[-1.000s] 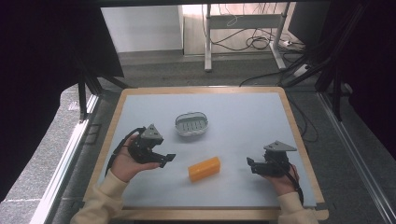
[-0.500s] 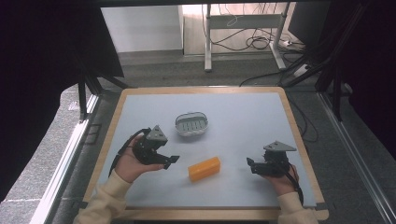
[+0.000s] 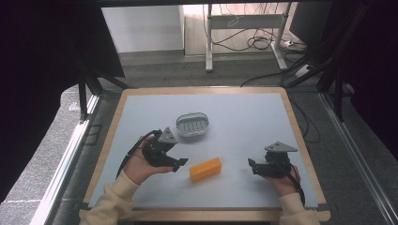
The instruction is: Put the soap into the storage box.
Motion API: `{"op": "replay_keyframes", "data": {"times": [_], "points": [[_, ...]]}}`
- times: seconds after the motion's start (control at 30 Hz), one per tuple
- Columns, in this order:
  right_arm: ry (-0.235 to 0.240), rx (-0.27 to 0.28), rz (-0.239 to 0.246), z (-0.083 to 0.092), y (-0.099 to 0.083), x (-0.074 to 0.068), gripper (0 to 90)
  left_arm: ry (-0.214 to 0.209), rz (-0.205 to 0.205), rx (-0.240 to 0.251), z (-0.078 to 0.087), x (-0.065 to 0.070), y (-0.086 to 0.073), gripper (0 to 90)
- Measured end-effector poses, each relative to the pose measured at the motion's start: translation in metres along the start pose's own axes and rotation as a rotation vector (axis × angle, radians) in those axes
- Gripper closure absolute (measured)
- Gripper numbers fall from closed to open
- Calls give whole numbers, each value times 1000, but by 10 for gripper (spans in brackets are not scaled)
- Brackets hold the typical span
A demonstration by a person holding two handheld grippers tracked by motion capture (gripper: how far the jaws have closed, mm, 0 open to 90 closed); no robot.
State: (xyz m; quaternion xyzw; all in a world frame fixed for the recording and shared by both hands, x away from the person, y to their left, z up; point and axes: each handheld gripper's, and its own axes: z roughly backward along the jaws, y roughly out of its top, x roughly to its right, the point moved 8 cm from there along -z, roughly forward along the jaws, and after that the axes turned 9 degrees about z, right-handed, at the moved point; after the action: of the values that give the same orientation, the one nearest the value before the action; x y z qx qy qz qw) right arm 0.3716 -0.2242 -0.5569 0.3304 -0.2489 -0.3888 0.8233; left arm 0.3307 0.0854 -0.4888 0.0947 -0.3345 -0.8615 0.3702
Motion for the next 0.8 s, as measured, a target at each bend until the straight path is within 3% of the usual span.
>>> {"op": "replay_keyframes", "data": {"times": [0.8], "points": [[-3, 1, 3, 0, 0, 0, 138, -8, -42, -41, -18, 15, 10, 258]]}}
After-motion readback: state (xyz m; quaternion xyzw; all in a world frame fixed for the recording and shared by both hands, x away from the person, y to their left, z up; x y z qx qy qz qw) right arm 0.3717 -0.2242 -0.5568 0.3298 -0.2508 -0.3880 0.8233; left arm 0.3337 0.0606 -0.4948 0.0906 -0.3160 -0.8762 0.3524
